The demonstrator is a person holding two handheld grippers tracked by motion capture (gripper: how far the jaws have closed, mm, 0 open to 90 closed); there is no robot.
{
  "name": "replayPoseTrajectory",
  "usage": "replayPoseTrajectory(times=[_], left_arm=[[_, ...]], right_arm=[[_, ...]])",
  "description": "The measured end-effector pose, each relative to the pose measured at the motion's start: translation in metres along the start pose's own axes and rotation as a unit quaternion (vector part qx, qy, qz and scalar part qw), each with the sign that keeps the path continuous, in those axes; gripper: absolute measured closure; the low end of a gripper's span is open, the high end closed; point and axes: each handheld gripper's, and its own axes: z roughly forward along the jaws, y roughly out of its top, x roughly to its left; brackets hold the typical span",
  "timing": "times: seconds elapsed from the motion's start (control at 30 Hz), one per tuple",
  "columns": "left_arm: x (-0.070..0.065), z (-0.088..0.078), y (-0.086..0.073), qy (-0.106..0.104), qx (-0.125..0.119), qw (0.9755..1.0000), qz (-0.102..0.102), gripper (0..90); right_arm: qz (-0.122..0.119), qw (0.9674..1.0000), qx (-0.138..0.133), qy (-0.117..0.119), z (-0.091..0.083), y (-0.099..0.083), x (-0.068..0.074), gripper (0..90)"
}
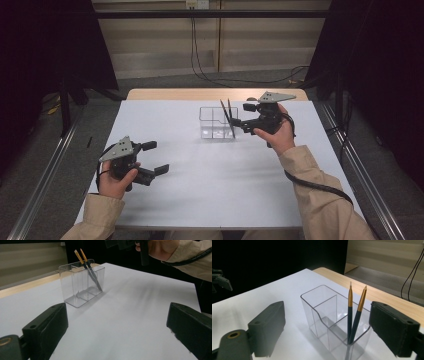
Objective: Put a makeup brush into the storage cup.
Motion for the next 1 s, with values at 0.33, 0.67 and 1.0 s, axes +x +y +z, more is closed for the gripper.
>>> replayPoseTrajectory(times=[0.33,0.67,1.0], left_arm=[[0.0,0.002,-0.001,-0.002,0.001,1.0,-0.002,3.6],[0.001,0.001,0.0,-0.001,-0.001,1.0,0.0,3.6],[0.001,0.0,0.0,-0.001,-0.001,1.0,0.0,3.6]], right_arm=[[-0.005,1.0,0.004,0.007,-0.011,-0.007,0.005,10.4],[-0.012,0.9999,0.006,0.007,-0.025,-0.012,0.012,9.5],[-0.005,1.0,0.004,0.0,-0.038,-0.021,0.008,8.8]])
